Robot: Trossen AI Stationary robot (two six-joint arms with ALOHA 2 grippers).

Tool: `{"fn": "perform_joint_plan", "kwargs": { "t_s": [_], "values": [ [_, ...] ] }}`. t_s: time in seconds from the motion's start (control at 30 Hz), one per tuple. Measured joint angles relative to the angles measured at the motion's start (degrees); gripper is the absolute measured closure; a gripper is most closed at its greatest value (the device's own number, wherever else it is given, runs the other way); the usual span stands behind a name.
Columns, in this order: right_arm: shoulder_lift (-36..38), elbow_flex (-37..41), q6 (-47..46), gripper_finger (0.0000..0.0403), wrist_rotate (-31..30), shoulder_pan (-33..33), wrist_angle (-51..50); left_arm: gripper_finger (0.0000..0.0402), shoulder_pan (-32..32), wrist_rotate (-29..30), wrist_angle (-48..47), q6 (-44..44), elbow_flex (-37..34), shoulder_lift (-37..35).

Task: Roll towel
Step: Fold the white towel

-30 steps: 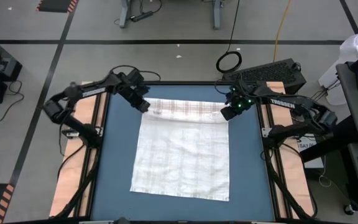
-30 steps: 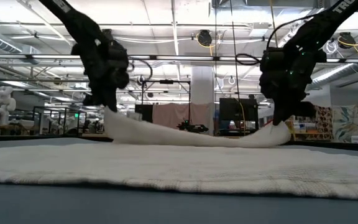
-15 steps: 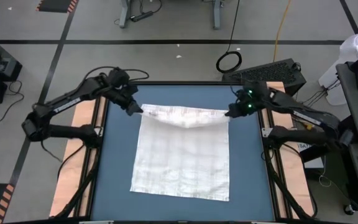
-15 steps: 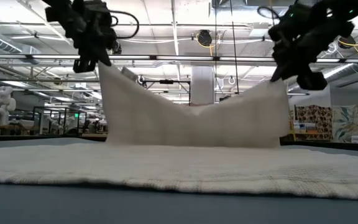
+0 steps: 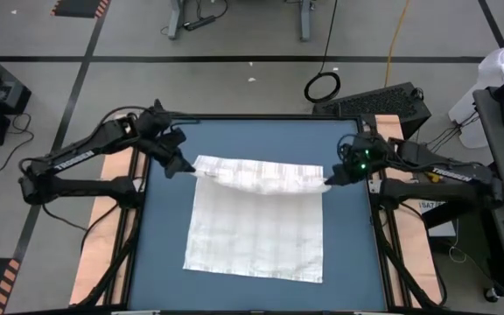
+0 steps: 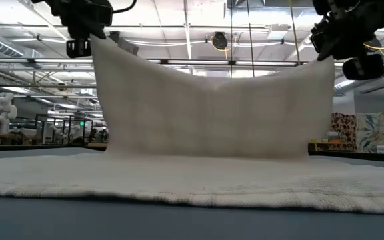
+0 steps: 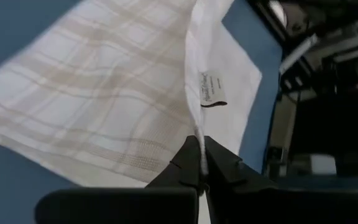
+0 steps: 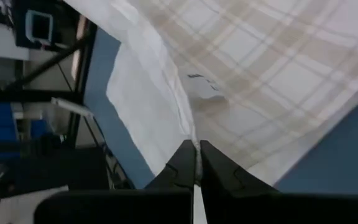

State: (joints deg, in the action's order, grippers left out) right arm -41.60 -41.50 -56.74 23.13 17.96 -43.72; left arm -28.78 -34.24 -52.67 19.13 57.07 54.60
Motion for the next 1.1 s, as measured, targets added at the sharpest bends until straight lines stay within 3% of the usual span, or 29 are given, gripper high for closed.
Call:
{"fn": "perform_joint_plan", "kwargs": {
  "t_s": [0.13, 0.37, 0.6, 1.1],
  "values": [
    [-0.07, 0.00, -5.03, 0.0402, -1.72, -6.15, 0.50, 0.0394, 3.51, 0.24, -2.79, 0.09, -0.01, -0.13],
    [-0.06, 0.00, -13.58, 0.0402, -11.26, -17.43, 0.82, 0.0392, 8.57, 4.87, -4.08, 0.03, -0.01, -0.81],
    [-0.42, 0.00, -21.26, 0.0402, -17.10, -26.85, 2.79, 0.0392, 12.03, 4.74, -4.10, 2.63, -0.03, -2.29],
    [-0.76, 0.00, -27.53, 0.0402, -18.62, -37.12, 2.44, 0.0391, 22.41, 7.94, -3.78, 10.72, -0.06, -2.55]
  ]
}}
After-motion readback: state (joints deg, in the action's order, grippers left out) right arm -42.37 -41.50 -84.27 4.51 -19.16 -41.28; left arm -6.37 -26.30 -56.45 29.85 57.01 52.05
